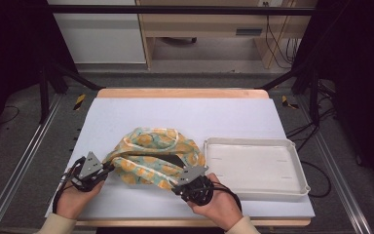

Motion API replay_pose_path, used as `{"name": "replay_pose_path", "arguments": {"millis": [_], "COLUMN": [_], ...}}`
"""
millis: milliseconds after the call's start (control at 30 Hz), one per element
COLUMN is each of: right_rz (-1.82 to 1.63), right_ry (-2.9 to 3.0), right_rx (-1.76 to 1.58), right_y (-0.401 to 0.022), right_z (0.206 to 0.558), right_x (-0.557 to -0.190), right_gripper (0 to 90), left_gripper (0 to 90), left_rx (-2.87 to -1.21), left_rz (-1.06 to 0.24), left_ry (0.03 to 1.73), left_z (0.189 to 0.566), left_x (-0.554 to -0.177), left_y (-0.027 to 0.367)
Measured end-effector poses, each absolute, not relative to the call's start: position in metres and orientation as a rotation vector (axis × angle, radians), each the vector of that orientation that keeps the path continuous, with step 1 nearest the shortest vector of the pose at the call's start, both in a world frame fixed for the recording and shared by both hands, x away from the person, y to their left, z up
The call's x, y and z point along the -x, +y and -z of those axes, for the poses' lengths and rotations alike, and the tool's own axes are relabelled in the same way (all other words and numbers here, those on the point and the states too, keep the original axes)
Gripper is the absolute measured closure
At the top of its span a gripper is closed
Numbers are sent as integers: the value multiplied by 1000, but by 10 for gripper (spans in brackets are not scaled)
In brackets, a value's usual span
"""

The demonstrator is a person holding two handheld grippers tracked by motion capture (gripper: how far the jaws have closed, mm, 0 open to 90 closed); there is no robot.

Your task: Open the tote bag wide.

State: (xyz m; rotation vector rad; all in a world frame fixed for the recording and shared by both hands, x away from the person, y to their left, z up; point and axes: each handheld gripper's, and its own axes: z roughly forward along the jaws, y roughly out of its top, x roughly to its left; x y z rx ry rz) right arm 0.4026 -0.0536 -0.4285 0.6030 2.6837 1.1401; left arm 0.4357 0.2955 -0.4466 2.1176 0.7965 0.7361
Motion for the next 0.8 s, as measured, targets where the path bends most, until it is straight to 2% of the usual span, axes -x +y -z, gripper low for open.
{"name": "replay_pose_path", "arguments": {"millis": [200,267,333,400,567,700,800], "right_rz": [-1072,-1103,-1135,-1154,-1234,-1262,-1254], "right_ry": [2689,2669,2637,2619,2579,2553,2533], "right_rx": [-670,-668,-666,-663,-616,-614,-618], "right_y": [-62,-63,-62,-61,-54,-52,-49], "right_z": [447,442,434,426,395,381,375], "right_x": [-408,-409,-408,-408,-406,-410,-421], "right_gripper": [894,804,645,535,387,353,372], "left_gripper": [849,849,848,847,844,844,844], "left_rx": [-2049,-2052,-2053,-2049,-2067,-2083,-2066], "left_rz": [-751,-742,-738,-743,-736,-747,-736], "left_ry": [823,818,805,794,790,766,762], "left_z": [444,444,444,443,445,445,444], "left_x": [-435,-434,-432,-430,-430,-430,-428], "left_y": [303,303,302,301,301,302,301]}}
